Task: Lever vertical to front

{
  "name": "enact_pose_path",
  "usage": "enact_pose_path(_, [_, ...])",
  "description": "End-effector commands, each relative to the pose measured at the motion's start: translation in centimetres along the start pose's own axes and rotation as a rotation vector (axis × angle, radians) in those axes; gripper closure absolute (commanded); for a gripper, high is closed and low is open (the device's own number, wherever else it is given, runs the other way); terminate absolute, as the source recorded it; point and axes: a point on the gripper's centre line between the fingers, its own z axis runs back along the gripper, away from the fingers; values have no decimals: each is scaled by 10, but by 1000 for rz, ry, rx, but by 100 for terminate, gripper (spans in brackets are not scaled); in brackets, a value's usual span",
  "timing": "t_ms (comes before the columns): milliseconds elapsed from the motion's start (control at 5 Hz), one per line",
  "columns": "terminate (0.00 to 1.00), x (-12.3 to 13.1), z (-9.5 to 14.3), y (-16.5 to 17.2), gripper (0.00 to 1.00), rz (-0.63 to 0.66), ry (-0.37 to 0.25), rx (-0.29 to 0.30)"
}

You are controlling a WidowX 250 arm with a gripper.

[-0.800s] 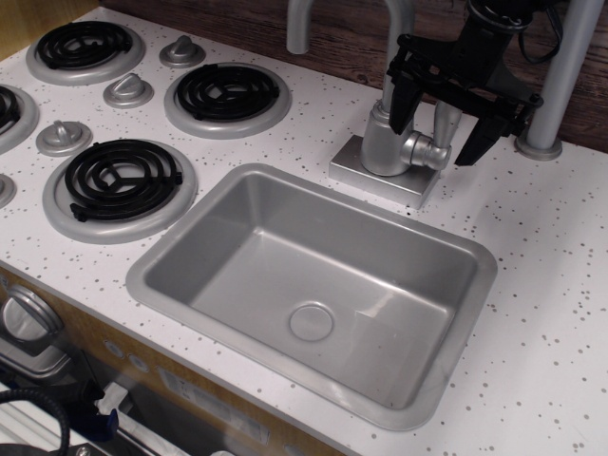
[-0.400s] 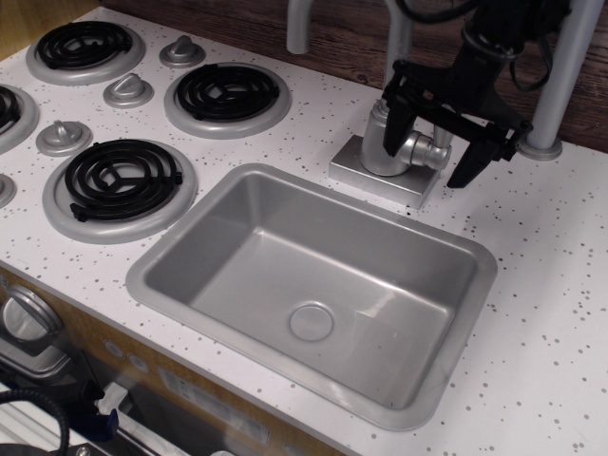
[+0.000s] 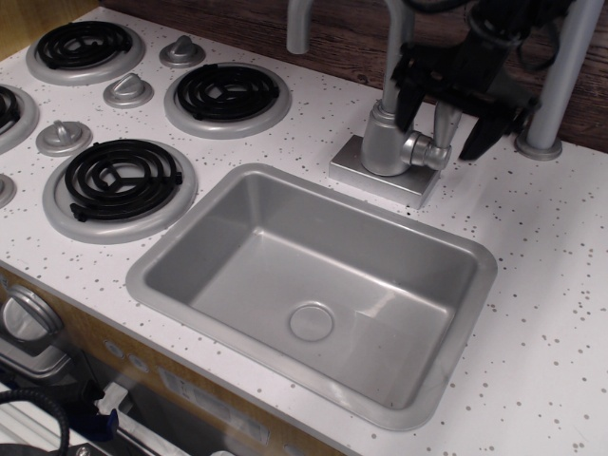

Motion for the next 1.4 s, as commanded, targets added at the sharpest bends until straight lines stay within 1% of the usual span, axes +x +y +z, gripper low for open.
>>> enact_pose_path(0, [0,33,18,3,0,3,-102,-38])
enact_pose_path(200, [0,39,15,0,0,-5,-109,-43])
enact_pose_path(400, [0,40,5,-4,0,2,-97,-53])
enact_pose_path(600, [0,38,3,-4,100,12,-77,-56])
enact_pose_path(800, [0,28,2,-5,100,35,-44,-52])
enact_pose_path(1000, [0,7,3,-7,100,64,4,-46])
enact_pose_path(1200, [0,-6,6,-4,100,72,43,-46])
